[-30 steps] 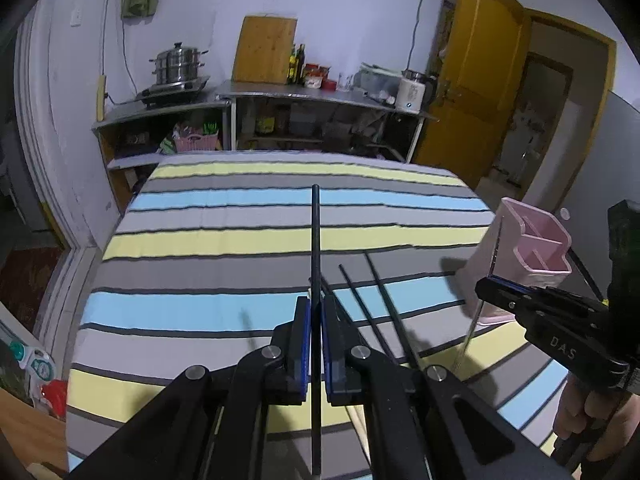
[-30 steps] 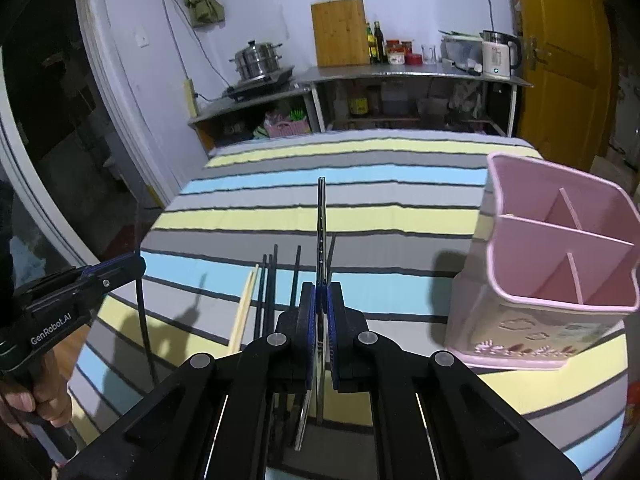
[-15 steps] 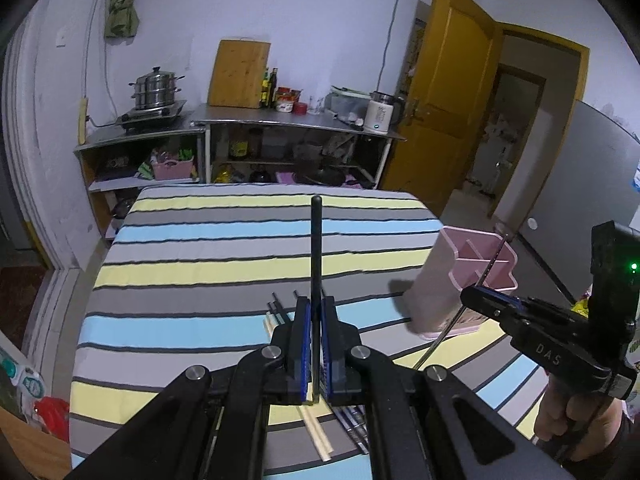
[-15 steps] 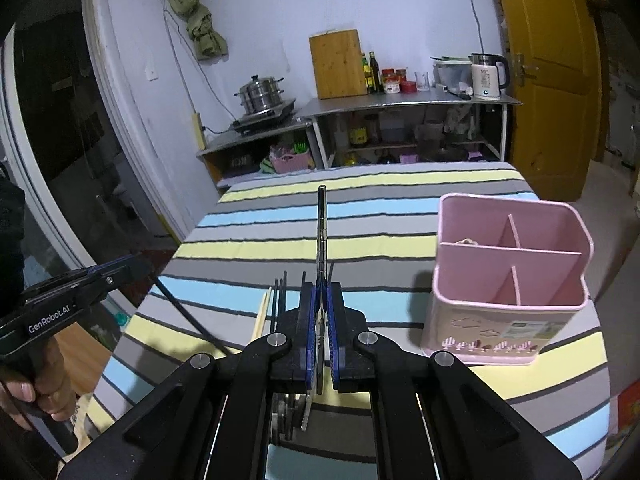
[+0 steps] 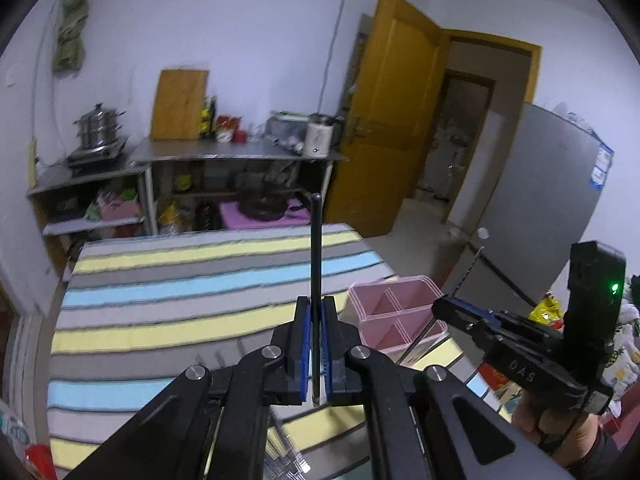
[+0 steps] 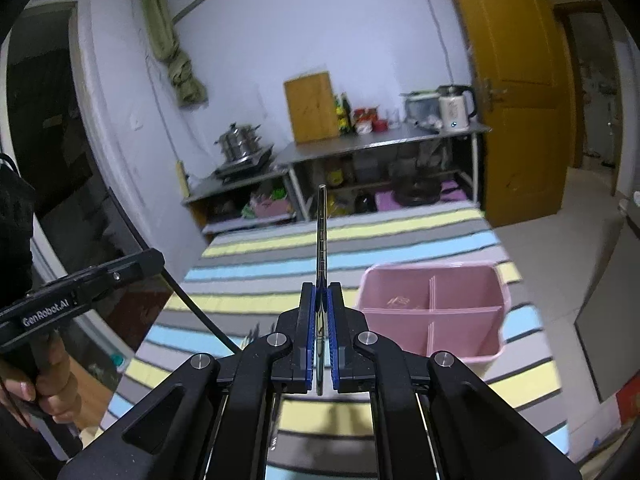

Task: Organize utensils
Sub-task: 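Lift both held chopsticks upright and carry them over the pink holder, then lower the chopsticks into the holder and open both tools, then move both tools back down to the remaining chopsticks on the cloth, then close the left tool on a wooden chopstick while the right tool grasps a metal chopstick, then lift both chopsticks upright and carry them over the pink holder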

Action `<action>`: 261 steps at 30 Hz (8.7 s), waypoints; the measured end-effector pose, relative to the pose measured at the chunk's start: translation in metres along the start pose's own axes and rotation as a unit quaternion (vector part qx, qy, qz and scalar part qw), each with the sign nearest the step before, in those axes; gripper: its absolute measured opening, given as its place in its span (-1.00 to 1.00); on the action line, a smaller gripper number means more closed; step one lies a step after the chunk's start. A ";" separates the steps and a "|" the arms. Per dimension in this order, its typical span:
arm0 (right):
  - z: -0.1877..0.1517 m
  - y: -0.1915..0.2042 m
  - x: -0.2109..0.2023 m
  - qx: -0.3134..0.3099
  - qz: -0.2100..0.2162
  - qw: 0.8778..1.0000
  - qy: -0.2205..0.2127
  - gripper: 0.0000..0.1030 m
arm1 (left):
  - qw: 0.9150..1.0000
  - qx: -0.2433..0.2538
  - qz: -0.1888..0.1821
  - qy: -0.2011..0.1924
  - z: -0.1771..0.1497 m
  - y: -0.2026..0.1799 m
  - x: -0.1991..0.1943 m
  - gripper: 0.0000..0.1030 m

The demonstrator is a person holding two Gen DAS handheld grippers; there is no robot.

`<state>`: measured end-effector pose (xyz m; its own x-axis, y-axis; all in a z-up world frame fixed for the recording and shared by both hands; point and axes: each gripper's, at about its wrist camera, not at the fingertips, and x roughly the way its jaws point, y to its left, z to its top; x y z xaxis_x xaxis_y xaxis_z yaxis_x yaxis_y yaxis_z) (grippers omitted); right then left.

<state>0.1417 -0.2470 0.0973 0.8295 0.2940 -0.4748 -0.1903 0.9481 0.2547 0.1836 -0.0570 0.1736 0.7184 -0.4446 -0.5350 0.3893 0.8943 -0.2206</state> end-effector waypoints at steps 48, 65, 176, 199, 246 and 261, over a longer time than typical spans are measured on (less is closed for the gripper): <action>-0.028 -0.077 0.046 0.060 -0.064 0.995 0.039 -0.75 | 0.997 -0.034 -0.054 0.052 -0.024 -0.021 0.117 -0.81; -0.061 -0.019 0.001 0.014 -0.023 0.999 0.018 -0.74 | 0.999 -0.033 0.008 0.013 -0.089 0.020 0.023 -0.80; -0.119 0.050 0.207 -0.063 -0.008 0.977 0.204 -0.89 | 0.970 -0.072 0.175 0.154 -0.158 0.159 0.150 -0.89; -0.070 0.059 0.093 -0.042 0.037 0.993 0.105 -0.90 | 0.990 -0.074 0.102 0.060 -0.104 0.121 0.024 -0.89; 0.012 -0.044 -0.031 0.034 -0.043 0.997 -0.048 -0.90 | 0.999 0.006 -0.042 -0.017 0.037 -0.049 0.055 -0.89; 0.011 -0.065 0.001 0.049 -0.055 0.996 -0.043 -0.90 | 0.998 0.011 -0.044 -0.039 0.051 -0.059 0.116 -0.89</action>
<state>0.1614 -0.3099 0.0896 0.8854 0.1743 -0.4308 -0.0481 0.9564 0.2881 0.2736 -0.1639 0.1660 0.7240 -0.5239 -0.4486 0.4637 0.8512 -0.2458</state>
